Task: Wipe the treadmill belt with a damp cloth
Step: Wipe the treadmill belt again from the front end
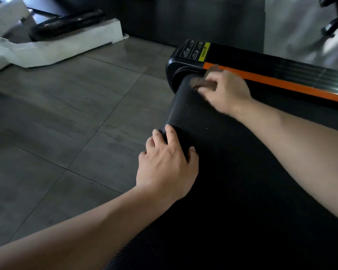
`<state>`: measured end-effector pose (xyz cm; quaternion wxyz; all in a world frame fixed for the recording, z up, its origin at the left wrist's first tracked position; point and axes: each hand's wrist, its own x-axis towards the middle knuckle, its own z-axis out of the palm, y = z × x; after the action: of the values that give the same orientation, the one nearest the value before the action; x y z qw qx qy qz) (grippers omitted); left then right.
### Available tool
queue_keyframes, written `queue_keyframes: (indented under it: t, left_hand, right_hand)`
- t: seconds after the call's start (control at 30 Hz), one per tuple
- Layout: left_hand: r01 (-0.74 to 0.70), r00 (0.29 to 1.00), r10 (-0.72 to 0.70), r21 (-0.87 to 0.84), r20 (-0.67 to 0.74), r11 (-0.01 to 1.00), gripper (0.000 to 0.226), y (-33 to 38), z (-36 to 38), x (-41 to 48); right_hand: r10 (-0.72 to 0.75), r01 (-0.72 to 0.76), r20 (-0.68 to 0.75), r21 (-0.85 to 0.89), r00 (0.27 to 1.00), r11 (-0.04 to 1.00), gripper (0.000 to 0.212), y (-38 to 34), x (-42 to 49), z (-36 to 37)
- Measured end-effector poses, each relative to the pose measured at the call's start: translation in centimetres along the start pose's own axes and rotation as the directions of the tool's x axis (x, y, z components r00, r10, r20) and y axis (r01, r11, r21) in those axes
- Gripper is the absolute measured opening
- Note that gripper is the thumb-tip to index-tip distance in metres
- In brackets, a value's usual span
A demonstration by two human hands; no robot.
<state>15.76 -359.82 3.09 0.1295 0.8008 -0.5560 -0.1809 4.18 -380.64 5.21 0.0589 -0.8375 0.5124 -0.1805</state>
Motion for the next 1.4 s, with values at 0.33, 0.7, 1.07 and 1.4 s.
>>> queue_keyframes:
  t: [0.33,0.7,1.07,1.4]
  left_hand:
    - [-0.032,0.999,0.033,-0.089,0.007,0.996,0.075,-0.9,-0.5,-0.2]
    - [-0.047,0.989,0.051,-0.028,0.136,0.998,0.081,-4.7,-1.3,-8.5]
    - [-0.011,0.998,0.006,0.085,0.055,0.996,0.083,-3.8,-1.3,-10.0]
    - [-0.025,0.999,0.022,0.074,0.031,0.997,0.083,-4.1,-0.7,-10.1]
  right_hand:
    - [-0.126,0.123,0.047,0.063,0.991,0.99,0.029,-5.0,-6.6,0.2]
    - [-0.166,0.163,0.031,0.085,0.986,0.983,0.029,-8.5,-11.8,0.5]
    - [-0.074,0.072,0.029,0.058,0.997,0.996,0.033,-10.0,-15.7,0.0]
    - [0.155,-0.158,-0.088,-0.021,0.984,0.987,0.036,-6.9,-12.6,0.7]
